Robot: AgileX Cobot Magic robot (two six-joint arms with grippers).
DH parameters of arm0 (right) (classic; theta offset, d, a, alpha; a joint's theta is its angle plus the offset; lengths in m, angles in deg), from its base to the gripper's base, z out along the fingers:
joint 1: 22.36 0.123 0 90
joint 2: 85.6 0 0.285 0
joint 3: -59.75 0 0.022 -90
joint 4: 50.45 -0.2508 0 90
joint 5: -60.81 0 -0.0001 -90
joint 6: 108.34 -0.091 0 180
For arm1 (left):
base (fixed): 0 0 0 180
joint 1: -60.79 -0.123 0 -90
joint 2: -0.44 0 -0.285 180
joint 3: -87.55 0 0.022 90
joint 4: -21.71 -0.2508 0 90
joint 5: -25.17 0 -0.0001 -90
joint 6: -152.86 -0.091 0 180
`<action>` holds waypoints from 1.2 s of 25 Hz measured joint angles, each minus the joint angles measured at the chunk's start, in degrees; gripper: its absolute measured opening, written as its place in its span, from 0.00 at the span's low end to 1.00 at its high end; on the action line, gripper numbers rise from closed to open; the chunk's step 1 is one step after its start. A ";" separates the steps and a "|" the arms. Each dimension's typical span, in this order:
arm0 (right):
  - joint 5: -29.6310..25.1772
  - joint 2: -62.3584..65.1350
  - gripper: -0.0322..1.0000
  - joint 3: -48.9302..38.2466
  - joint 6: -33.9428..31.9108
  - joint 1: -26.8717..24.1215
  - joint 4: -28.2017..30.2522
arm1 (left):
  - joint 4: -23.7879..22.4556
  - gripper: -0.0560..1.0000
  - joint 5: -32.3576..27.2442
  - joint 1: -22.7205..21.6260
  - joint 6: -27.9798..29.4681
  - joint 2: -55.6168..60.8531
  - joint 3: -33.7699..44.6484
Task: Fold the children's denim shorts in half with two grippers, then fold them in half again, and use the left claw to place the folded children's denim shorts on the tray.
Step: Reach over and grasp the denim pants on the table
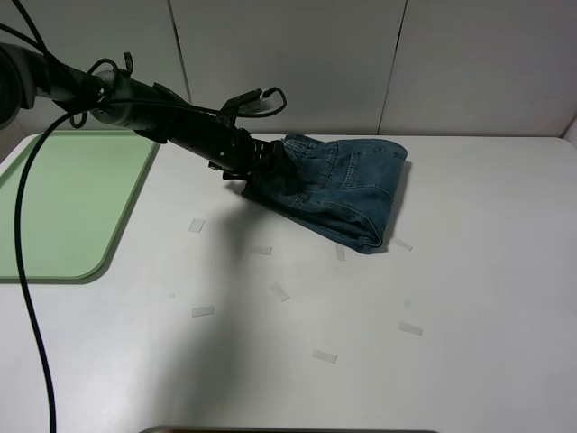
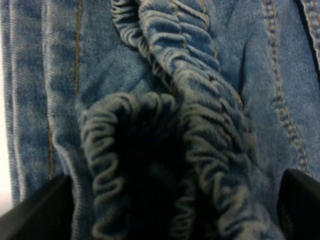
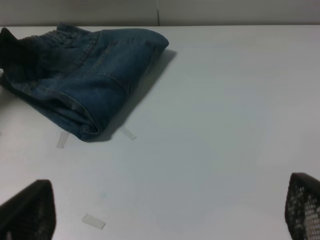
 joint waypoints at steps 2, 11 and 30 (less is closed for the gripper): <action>0.00 0.00 0.70 0.00 0.00 0.00 0.00 | -0.46 0.82 0.00 -0.05 0.00 0.43 0.00; 0.00 0.00 0.70 0.00 0.00 0.00 0.00 | -5.43 0.82 0.37 -1.34 1.34 4.61 0.00; 0.00 0.00 0.70 0.00 0.00 0.00 0.00 | -13.27 0.82 2.79 -1.34 7.43 3.64 0.45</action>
